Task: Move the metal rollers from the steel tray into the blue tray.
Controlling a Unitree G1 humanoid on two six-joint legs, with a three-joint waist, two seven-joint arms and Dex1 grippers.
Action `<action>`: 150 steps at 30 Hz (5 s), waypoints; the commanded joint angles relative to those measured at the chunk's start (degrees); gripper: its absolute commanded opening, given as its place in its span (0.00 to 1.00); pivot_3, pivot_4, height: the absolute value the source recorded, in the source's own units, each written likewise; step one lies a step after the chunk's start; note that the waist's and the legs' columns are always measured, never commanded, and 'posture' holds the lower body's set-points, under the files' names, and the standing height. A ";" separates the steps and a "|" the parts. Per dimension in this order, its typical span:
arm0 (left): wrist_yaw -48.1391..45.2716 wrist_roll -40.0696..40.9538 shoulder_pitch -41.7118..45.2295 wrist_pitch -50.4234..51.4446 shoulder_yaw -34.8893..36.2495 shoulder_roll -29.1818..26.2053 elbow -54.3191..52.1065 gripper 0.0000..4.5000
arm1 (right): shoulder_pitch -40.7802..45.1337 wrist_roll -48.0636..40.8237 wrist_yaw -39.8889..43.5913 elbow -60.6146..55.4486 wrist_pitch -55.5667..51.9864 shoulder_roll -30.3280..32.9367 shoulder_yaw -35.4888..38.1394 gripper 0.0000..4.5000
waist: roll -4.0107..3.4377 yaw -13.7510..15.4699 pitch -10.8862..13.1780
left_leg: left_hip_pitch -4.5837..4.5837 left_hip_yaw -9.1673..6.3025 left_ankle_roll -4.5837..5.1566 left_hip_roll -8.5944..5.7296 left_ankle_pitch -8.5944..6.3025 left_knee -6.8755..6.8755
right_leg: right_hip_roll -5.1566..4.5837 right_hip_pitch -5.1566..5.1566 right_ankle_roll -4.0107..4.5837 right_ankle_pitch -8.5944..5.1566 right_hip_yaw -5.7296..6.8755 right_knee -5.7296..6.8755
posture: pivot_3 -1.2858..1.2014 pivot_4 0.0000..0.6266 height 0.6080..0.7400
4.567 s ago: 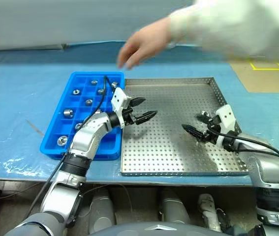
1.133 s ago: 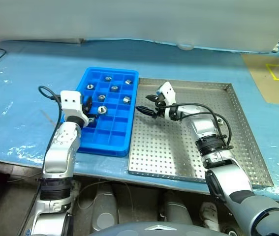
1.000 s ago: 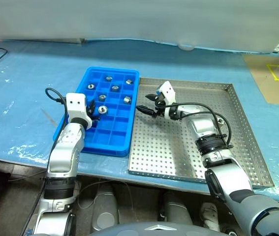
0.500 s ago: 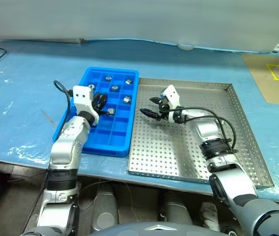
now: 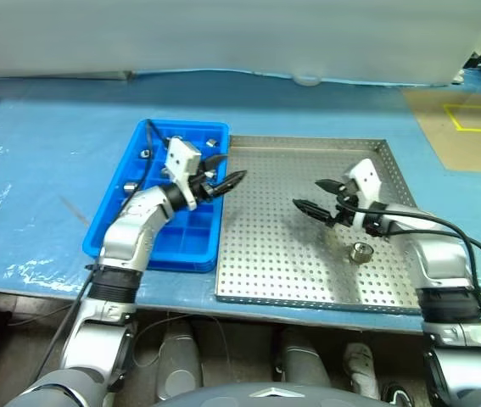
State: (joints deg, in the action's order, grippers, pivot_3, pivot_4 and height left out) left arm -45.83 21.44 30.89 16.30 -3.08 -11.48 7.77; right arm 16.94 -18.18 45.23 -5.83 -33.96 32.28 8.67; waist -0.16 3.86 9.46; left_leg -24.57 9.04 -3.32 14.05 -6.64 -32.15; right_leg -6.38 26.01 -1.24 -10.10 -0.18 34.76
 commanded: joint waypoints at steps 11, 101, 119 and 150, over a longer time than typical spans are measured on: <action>-5.84 -2.49 5.19 -5.91 -3.56 1.61 6.85 0.63 | -15.32 -4.17 -3.15 -12.25 -7.61 5.54 4.73 1.00 | 0.01 -1.93 0.00 | 0.16 0.38 0.19 0.00 -0.12 0.00 | -0.03 0.00 -0.44 -0.27 -0.26 -0.13 | 0.40 0.24 1.00; 3.38 1.87 -0.92 -3.06 0.54 -1.70 -3.12 0.64 | 14.60 3.43 -9.98 10.38 -6.76 -2.19 2.41 0.99 | 0.07 0.03 -0.04 | -0.14 -0.22 -0.44 0.07 0.26 -0.02 | 0.10 0.10 0.05 0.01 0.11 0.15 | 0.47 0.24 1.00; 3.68 -0.10 -4.55 -3.77 0.40 -1.32 -4.68 0.64 | 13.21 4.43 -17.44 19.83 -13.00 3.03 4.66 0.99 | 0.06 0.08 -0.05 | 0.12 0.12 -0.04 0.07 0.02 -0.01 | 0.06 -0.01 0.05 0.01 -0.07 0.08 | 0.49 0.24 1.00; 19.69 3.16 -22.38 3.53 18.25 -10.54 -29.63 0.64 | 33.33 2.78 22.85 27.37 7.02 -12.38 -23.23 0.36 | 0.06 5.87 -0.03 | 0.03 0.15 0.04 0.30 -0.05 0.25 | 0.05 0.09 0.17 -0.07 0.26 0.00 | 0.69 0.24 1.00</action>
State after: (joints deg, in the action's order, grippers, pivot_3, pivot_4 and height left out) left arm -27.33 23.71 8.84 19.63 13.45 -21.48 -18.02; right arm 48.53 -15.94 65.00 21.04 -29.80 20.14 -13.41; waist -0.10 9.73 9.43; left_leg -24.57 9.17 -3.29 14.36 -6.69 -31.90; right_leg -6.33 26.10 -1.07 -10.18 0.10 34.76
